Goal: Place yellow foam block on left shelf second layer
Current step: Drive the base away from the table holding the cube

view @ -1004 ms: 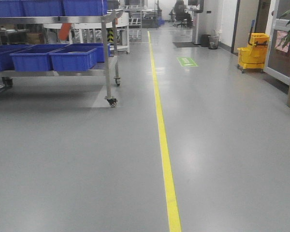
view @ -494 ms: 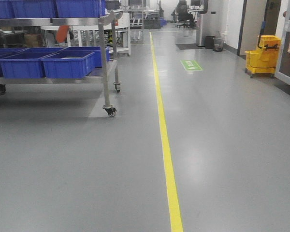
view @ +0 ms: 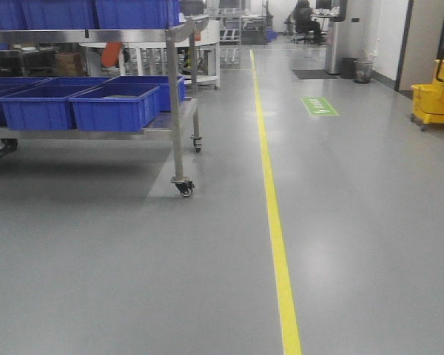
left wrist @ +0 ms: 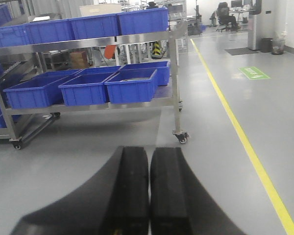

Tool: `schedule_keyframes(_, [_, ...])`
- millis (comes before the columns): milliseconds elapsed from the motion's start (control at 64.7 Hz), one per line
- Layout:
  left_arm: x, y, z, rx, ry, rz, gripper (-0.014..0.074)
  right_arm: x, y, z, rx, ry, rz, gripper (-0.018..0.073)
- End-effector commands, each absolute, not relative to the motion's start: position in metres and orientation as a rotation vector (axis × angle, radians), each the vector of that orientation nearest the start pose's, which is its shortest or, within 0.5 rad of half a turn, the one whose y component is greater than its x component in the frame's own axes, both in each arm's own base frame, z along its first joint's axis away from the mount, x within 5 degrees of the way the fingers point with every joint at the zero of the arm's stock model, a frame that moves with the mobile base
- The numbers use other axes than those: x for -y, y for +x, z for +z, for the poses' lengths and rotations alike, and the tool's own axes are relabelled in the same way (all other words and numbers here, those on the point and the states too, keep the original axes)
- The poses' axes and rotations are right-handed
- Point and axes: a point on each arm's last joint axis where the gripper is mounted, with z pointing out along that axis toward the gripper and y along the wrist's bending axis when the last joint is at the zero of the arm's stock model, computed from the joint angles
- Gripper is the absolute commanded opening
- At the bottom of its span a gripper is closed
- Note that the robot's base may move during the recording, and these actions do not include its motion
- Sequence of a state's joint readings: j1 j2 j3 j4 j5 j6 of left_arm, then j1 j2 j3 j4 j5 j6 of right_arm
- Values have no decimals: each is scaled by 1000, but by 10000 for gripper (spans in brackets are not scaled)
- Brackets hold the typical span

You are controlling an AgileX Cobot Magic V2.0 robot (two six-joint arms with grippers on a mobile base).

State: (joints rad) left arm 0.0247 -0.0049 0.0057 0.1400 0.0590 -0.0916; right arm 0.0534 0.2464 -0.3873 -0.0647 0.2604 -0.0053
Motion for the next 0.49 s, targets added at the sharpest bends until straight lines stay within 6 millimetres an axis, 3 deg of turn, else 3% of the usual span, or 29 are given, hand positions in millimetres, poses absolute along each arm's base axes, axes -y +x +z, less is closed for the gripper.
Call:
schedule_keyframes(0, [-1, 55, 208, -1459, 17, 43, 136, -2, 65, 322, -1489, -88, -42, 463])
schedule_keyframes(479, [-1, 55, 208, -1459, 17, 43, 136, -2, 65, 322, -1489, -88, -42, 463])
